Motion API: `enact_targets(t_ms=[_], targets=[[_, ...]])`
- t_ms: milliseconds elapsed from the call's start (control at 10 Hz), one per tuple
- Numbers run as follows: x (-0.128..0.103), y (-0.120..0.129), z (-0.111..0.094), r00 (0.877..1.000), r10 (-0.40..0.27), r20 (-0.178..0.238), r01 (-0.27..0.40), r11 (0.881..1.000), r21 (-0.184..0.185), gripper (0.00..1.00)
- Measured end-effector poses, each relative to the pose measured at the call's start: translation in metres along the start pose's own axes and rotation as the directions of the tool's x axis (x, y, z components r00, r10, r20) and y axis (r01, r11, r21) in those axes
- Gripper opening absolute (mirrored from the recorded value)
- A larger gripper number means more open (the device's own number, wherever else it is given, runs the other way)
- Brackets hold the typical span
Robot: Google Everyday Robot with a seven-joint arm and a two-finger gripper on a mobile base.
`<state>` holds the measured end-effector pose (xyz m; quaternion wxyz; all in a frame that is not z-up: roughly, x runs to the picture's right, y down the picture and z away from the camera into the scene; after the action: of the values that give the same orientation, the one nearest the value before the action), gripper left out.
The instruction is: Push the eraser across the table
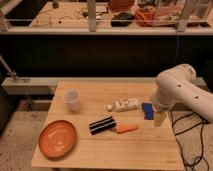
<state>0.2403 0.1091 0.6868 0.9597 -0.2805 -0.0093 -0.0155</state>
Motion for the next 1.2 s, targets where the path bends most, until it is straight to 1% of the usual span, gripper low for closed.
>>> enact_targets(t_ms=[300,1200], targets=[[-0.017,0.0,0.005,0.999,-0.035,0.014,0.035,0.999,-0.001,0.8],[-0.041,0.003,0.019,0.992,-0.12,0.051,0.12,0.993,-0.005,0.8]])
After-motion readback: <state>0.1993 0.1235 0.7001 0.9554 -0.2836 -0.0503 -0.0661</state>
